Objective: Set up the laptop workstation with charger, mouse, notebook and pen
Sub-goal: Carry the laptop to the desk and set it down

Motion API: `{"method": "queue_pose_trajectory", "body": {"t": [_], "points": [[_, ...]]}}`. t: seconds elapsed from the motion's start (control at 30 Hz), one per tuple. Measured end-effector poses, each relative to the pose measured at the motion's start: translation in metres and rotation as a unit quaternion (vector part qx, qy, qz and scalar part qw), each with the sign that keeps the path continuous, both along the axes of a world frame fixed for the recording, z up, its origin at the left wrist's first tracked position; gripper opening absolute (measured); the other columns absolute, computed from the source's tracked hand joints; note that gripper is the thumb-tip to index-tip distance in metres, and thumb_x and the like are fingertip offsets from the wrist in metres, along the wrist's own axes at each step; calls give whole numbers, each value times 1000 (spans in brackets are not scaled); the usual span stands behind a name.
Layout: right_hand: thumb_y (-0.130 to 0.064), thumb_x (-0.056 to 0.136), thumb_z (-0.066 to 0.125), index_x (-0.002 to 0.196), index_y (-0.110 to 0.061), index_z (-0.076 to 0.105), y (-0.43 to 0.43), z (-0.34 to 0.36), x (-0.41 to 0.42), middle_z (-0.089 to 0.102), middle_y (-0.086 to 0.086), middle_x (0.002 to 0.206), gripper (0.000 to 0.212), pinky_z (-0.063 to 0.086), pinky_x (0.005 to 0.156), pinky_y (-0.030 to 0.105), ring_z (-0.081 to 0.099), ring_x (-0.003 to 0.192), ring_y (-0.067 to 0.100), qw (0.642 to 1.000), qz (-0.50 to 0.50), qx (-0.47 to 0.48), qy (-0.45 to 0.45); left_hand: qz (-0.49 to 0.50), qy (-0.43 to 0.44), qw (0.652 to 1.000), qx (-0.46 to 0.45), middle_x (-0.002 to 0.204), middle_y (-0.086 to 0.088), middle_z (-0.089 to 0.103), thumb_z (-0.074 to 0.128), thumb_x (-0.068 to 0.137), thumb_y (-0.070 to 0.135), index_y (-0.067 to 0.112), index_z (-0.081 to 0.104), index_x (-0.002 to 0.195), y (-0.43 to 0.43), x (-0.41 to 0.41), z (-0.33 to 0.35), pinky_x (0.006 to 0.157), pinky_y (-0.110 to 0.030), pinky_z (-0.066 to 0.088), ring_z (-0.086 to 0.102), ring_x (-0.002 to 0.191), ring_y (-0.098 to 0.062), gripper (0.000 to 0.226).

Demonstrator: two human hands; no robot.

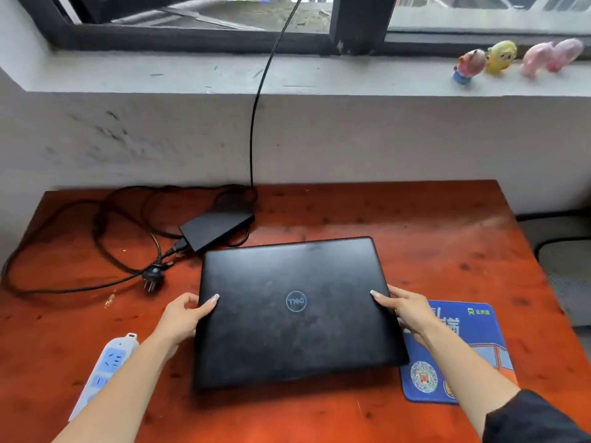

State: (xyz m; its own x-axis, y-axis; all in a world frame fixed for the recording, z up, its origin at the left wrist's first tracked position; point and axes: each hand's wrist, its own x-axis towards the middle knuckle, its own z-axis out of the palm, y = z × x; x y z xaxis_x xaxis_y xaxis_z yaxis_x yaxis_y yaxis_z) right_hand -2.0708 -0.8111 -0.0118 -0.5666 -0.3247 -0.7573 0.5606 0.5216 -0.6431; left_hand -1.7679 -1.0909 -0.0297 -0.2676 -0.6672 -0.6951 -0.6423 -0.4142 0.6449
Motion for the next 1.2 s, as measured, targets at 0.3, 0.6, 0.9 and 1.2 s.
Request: {"method": "queue_pose_trajectory", "body": {"t": [0.3, 0.6, 0.9, 1.2], "points": [[-17, 73, 82, 93, -16, 73, -10, -2, -7, 77, 3, 85, 22, 52, 70, 31, 69, 74, 20, 995, 59, 40, 72, -155, -136, 975, -86, 71, -7, 58, 63, 80, 58, 9, 49, 81, -17, -7, -2, 62, -33, 44, 51, 62, -23, 51], [-46, 90, 57, 63, -14, 33, -25, 6, -13, 40, 4, 60, 49, 24, 53, 34, 36, 58, 22, 918, 261, 209, 216, -313, -257, 902, -148, 91, -10, 63, 44, 79, 76, 7, 50, 94, -20, -24, 8, 71, -36, 50, 61, 80, -28, 71], [-45, 99, 35, 66, -15, 39, -33, 10, -9, 58, 14, 84, 45, 40, 69, 35, 60, 85, 35, 866, 343, 270, 243, -339, -289, 878, -175, 96, -12, 65, 40, 75, 81, 6, 52, 101, -21, -25, 10, 71, -35, 48, 61, 82, -28, 80], [-59, 95, 27, 67, -5, 51, -39, 21, -5, 68, 18, 56, 65, 53, 62, 28, 70, 53, 28, 835, 402, 305, 219, -350, -293, 874, -164, 94, -11, 65, 41, 73, 83, 7, 52, 103, -21, -23, 15, 70, -35, 52, 63, 78, -27, 82]]}}
